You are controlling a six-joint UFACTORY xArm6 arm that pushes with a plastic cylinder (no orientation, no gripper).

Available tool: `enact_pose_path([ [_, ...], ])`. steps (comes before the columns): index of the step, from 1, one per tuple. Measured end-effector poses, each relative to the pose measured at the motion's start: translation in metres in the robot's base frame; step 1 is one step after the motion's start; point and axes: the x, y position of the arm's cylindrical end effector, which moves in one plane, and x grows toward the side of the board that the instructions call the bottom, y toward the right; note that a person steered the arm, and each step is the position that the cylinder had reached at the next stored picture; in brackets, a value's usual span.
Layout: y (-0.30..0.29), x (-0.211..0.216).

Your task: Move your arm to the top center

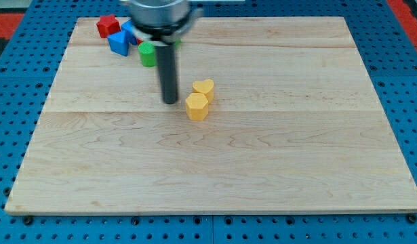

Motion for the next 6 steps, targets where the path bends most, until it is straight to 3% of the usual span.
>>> enact_pose_path([
  [1,-0.04,-0.017],
  [3,-0.038,-0.049],
  [4,0.012,-0.056],
  [5,0.089,-0.102],
  [6,0.107,-0.17],
])
